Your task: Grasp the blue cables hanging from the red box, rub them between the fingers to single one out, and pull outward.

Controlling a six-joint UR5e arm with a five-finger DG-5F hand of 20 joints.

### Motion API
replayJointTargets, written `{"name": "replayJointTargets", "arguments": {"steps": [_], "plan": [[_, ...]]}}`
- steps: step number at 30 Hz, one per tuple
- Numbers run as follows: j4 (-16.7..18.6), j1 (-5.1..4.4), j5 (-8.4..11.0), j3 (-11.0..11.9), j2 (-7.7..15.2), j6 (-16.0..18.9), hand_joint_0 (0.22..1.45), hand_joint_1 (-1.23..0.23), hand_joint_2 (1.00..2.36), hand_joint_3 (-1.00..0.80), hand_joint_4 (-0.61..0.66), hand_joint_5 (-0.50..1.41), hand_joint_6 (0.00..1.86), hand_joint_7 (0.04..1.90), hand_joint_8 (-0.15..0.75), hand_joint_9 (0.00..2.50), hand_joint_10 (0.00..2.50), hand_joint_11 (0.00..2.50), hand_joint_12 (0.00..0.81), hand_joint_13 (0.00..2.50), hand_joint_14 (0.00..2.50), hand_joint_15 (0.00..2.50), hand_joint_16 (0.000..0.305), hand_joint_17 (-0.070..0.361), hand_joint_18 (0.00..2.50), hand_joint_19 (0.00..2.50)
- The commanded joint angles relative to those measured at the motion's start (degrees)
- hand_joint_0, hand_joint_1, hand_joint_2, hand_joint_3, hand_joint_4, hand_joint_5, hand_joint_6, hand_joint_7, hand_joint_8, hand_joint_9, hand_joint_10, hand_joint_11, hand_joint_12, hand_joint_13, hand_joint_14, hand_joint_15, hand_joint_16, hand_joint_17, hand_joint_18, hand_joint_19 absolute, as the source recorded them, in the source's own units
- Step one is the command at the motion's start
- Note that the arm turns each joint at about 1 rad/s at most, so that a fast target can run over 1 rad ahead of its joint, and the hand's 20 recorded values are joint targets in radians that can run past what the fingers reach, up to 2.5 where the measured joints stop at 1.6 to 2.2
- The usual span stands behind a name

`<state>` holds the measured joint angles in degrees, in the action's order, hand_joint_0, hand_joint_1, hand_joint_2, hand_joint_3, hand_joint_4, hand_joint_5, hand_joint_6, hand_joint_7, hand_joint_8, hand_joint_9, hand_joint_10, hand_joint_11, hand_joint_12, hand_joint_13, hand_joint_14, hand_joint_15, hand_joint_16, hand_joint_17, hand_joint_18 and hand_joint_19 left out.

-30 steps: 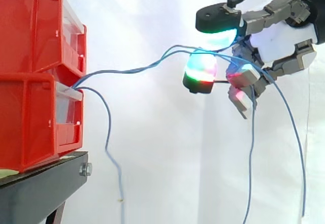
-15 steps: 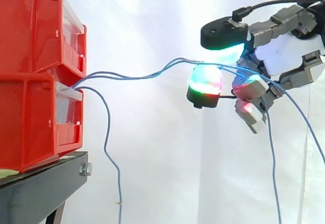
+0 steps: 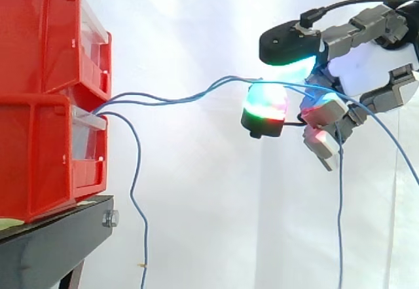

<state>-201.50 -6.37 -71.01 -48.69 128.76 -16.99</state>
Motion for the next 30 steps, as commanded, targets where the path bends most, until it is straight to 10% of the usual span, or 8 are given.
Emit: {"name": "replayJointTargets", "arguments": {"steps": [1,14,24,30], "plan": [[0.0,-0.05,-0.01,0.0,0.1,-0.1,0.63,-0.85,1.02,0.03,0.03,-0.09,0.93,1.09,0.406,1.33,0.02,0.91,0.410,1.13,0.03,0.71,0.053,0.120,1.00,0.50],[1.5,-0.40,-0.27,-1.0,0.1,0.0,0.62,-0.87,1.01,0.05,0.04,-0.07,0.92,1.14,0.407,1.01,0.01,0.43,0.444,1.01,0.02,0.52,0.056,0.126,0.91,0.38],[12.5,-0.66,0.08,-6.4,0.0,0.0,0.61,-0.88,1.01,0.03,0.05,-0.07,0.91,1.15,0.365,0.71,0.00,0.10,0.450,0.84,0.01,0.28,0.054,0.121,0.76,0.21],[13.2,-0.84,-0.01,-6.9,0.1,-0.1,0.61,-0.88,1.01,0.03,0.05,-0.07,0.91,1.15,0.362,0.70,0.00,0.10,0.450,0.82,0.01,0.29,0.054,0.121,0.73,0.21]]}}
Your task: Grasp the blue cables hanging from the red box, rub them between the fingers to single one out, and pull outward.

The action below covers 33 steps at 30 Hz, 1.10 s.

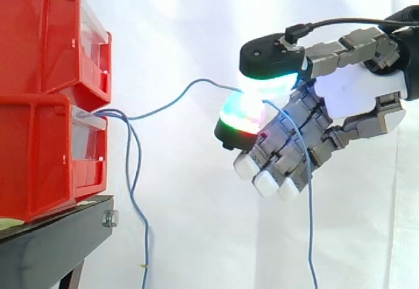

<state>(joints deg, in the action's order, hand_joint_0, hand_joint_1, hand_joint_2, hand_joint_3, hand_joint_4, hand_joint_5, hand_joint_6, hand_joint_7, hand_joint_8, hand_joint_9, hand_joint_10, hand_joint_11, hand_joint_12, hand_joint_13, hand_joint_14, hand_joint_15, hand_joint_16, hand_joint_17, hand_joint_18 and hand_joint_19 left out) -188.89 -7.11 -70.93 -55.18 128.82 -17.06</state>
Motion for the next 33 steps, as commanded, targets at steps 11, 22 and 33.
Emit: {"name": "replayJointTargets", "arguments": {"steps": [11,22,33], "plan": [[3.7,-0.63,-0.26,-5.6,0.0,0.4,0.61,-0.88,1.01,0.04,0.06,-0.07,0.90,1.15,0.372,0.74,0.00,0.13,0.453,0.83,0.01,0.32,0.055,0.123,0.72,0.23],[11.3,-1.24,-1.50,-10.6,0.0,5.4,0.60,-0.88,1.01,0.04,0.08,-0.07,0.90,1.16,0.392,0.81,0.00,0.18,0.453,0.85,0.01,0.36,0.056,0.125,0.73,0.23],[28.2,-1.77,-2.37,-15.8,0.0,9.3,0.60,-0.88,1.01,0.05,0.08,-0.07,0.90,1.17,0.399,0.86,0.01,0.22,0.455,0.88,0.01,0.39,0.057,0.127,0.74,0.26]]}}
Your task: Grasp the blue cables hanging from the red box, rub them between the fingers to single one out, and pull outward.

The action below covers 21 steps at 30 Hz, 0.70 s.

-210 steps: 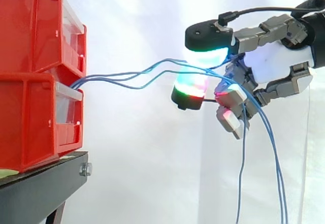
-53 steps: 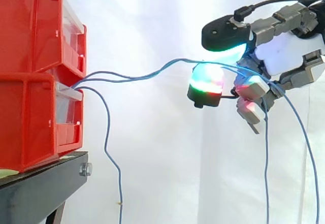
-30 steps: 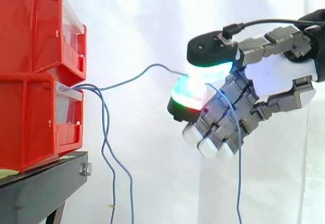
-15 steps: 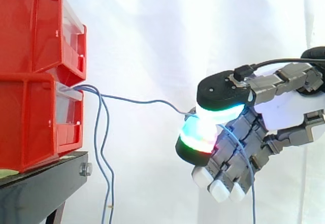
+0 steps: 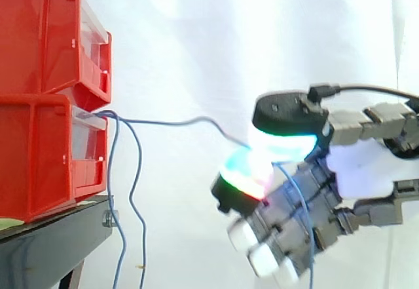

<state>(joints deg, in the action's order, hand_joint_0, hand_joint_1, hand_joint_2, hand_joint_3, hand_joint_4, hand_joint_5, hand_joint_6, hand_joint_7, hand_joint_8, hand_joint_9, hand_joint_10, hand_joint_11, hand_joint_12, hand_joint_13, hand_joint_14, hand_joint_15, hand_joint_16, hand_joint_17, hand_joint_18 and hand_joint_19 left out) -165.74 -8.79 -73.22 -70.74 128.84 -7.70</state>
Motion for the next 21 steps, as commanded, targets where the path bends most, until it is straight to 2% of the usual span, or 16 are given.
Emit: {"name": "replayJointTargets", "arguments": {"steps": [1,7,21], "plan": [[5.1,-0.09,0.00,-0.3,0.0,-0.1,0.60,-0.88,1.01,0.04,0.08,-0.07,0.90,1.17,0.399,0.86,0.01,0.22,0.453,0.88,0.01,0.39,0.057,0.128,0.75,0.25],[5.1,-0.17,0.00,-0.3,0.0,-1.4,0.60,-0.88,1.01,0.04,0.08,-0.07,0.90,1.17,0.404,0.88,0.01,0.25,0.452,0.89,0.01,0.40,0.058,0.130,0.76,0.26],[5.1,-0.17,0.09,-0.3,0.0,-1.6,0.60,-0.88,1.01,0.04,0.09,-0.07,0.90,1.17,0.410,0.91,0.01,0.27,0.455,0.91,0.01,0.42,0.057,0.129,0.78,0.28]]}}
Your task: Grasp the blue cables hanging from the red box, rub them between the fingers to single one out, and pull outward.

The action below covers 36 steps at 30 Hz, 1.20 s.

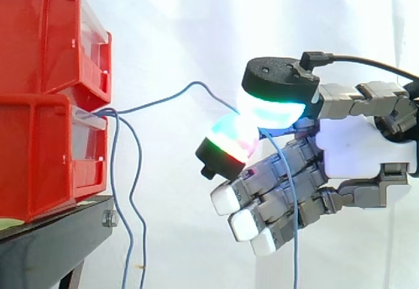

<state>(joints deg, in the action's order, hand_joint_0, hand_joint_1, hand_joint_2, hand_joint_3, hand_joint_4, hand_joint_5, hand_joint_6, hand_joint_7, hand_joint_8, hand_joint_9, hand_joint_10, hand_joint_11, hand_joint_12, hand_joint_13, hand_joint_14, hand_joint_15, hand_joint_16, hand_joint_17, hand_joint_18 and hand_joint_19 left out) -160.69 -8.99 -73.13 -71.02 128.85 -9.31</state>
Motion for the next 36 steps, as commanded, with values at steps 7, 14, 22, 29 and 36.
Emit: {"name": "replayJointTargets", "arguments": {"steps": [7,14,22,29,36], "plan": [[-0.1,0.02,0.00,0.0,0.0,0.0,0.60,-0.88,1.01,0.04,0.09,-0.07,0.90,1.17,0.423,1.00,0.01,0.35,0.460,0.92,0.02,0.43,0.058,0.129,0.80,0.29],[-0.1,0.02,0.00,0.0,0.0,0.0,0.60,-0.88,1.01,0.04,0.08,-0.07,0.90,1.17,0.414,0.99,0.01,0.35,0.447,0.93,0.02,0.44,0.058,0.130,0.80,0.30],[-0.1,0.02,0.09,0.0,0.0,0.0,0.61,-0.89,1.01,0.03,0.09,-0.06,0.90,1.16,0.425,1.03,0.01,0.37,0.440,0.97,0.02,0.47,0.056,0.127,0.84,0.31],[0.0,0.02,0.09,0.0,0.0,0.0,0.60,-0.88,1.01,0.04,0.10,-0.06,0.89,1.16,0.434,1.07,0.01,0.39,0.434,1.02,0.02,0.50,0.055,0.124,0.91,0.36],[-0.1,0.02,0.09,0.0,0.0,0.0,0.60,-0.88,1.01,0.03,0.10,-0.06,0.89,1.16,0.444,1.08,0.01,0.40,0.430,1.03,0.02,0.51,0.056,0.126,0.95,0.38]]}}
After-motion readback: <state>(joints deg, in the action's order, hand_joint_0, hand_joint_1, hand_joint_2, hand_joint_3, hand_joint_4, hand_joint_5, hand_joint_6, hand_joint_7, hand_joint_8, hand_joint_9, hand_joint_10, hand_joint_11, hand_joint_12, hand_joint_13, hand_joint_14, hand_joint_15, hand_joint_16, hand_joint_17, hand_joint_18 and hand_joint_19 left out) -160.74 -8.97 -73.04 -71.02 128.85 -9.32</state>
